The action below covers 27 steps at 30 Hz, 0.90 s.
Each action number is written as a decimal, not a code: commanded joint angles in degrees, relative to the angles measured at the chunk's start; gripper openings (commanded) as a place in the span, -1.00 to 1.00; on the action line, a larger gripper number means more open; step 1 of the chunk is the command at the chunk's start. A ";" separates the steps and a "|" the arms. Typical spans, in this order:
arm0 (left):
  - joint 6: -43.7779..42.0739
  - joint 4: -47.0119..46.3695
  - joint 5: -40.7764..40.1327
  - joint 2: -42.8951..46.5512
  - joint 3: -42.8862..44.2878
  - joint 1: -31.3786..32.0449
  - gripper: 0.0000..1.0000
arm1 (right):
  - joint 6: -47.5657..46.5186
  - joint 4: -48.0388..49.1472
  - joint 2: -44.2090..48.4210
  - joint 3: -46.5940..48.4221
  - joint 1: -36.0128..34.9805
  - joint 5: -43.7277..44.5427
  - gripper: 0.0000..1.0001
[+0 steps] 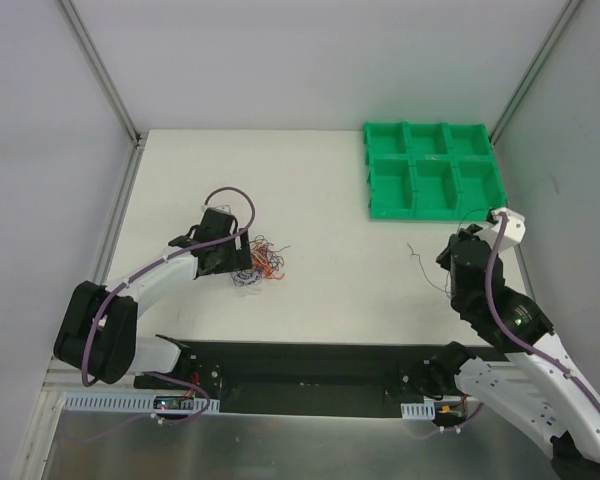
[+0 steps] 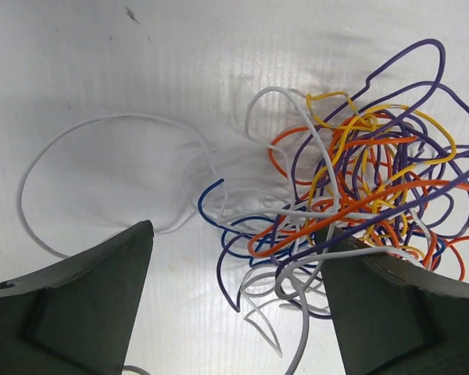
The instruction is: Untangle the cables
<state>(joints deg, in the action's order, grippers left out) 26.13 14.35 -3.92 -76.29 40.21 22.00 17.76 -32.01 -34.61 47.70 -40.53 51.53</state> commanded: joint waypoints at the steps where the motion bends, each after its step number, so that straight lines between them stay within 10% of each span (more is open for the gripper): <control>1: 0.06 1.91 -1.88 3.60 -0.92 -0.64 0.67 | -7.80 0.52 -1.42 3.01 2.39 -11.32 -1.00; 13: -3.45 6.31 20.15 20.73 4.61 -0.55 0.71 | -9.15 1.78 -15.99 4.78 6.42 -43.77 -1.00; 18: -3.54 6.66 34.49 23.90 6.73 -0.20 0.71 | -8.26 -2.62 -26.27 1.61 16.95 -44.57 -1.00; 27: -2.66 6.66 36.71 25.85 7.17 1.03 0.70 | -10.38 6.96 -39.91 -1.57 26.29 -54.08 -1.00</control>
<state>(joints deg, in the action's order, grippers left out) 23.62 20.29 29.39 -50.15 45.32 22.20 8.23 -30.22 -71.46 44.97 -16.45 2.04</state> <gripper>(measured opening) 0.852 0.007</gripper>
